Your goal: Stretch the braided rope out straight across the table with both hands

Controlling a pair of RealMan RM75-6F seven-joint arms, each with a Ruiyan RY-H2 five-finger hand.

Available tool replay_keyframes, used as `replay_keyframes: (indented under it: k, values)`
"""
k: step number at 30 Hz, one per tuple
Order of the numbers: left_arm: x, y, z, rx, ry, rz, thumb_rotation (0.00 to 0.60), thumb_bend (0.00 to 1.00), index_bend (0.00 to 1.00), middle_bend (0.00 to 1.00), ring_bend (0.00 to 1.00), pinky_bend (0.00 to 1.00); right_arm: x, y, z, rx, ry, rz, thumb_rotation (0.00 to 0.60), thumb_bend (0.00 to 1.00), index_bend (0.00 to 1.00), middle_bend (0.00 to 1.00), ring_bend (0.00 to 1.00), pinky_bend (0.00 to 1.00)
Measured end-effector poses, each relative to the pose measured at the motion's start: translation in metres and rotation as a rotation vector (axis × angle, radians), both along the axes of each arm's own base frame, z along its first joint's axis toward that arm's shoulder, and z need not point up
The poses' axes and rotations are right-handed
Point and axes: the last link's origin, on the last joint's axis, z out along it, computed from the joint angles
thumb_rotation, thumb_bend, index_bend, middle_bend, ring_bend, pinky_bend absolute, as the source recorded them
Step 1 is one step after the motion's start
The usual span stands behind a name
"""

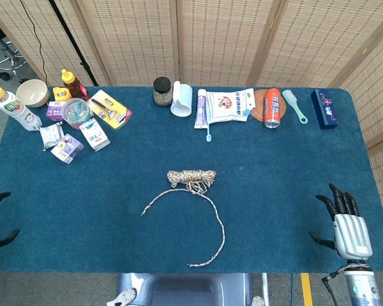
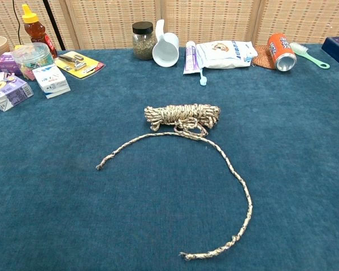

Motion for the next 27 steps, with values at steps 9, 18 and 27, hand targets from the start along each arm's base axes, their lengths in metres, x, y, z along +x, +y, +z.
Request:
replay_keyframes:
  k: [9, 18, 27]
  values:
    - [-0.0010, -0.0008, 0.0009, 0.001, -0.001, 0.000, 0.600, 0.13, 0.22, 0.05, 0.02, 0.00, 0.0014, 0.0000, 0.0002, -0.006, -0.004, 0.012, 0.600, 0.18, 0.21, 0.00, 0.00, 0.00]
    - [-0.0043, -0.0023, 0.0043, 0.010, -0.007, 0.005, 0.600, 0.13, 0.22, 0.05, 0.02, 0.00, 0.0021, 0.0017, 0.0005, -0.015, -0.014, 0.021, 0.600, 0.18, 0.20, 0.00, 0.00, 0.00]
    - [-0.0015, 0.0005, 0.0039, 0.000, -0.004, -0.007, 0.600, 0.13, 0.22, 0.05, 0.02, 0.00, 0.0019, 0.0014, 0.0008, -0.017, -0.022, 0.026, 0.600, 0.18, 0.19, 0.00, 0.00, 0.00]
